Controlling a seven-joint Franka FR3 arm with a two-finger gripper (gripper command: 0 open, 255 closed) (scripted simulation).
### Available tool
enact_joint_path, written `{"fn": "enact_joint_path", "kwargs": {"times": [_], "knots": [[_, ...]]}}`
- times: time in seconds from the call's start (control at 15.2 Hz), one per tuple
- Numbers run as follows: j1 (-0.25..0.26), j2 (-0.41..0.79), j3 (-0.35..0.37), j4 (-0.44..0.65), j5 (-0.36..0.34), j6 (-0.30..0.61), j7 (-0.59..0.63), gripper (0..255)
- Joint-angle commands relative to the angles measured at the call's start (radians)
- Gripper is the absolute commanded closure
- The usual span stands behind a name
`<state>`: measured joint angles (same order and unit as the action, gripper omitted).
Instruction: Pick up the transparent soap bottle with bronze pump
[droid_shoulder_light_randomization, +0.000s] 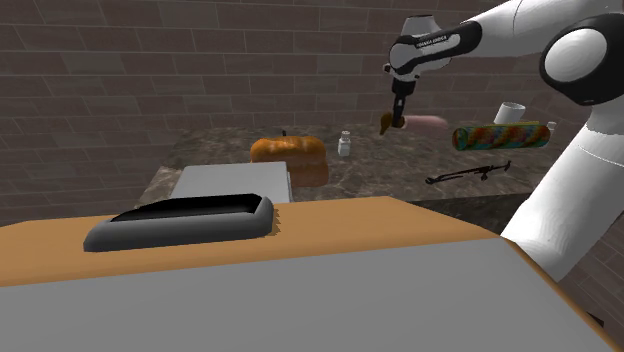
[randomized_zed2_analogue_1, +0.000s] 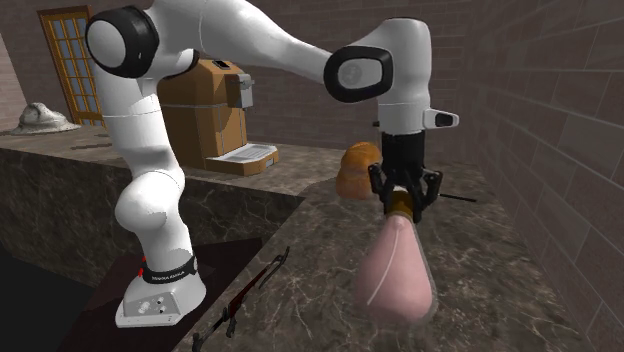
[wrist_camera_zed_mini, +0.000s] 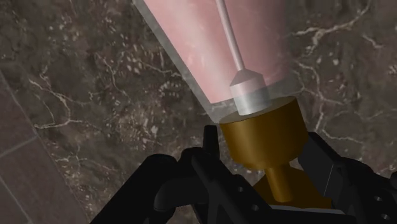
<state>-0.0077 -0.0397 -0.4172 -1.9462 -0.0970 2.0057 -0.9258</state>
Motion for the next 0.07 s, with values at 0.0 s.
{"fn": "enact_joint_path", "kwargs": {"times": [0.0], "knots": [[0.001,0.000,0.001,0.007,0.000,-0.008,0.001,255]]}}
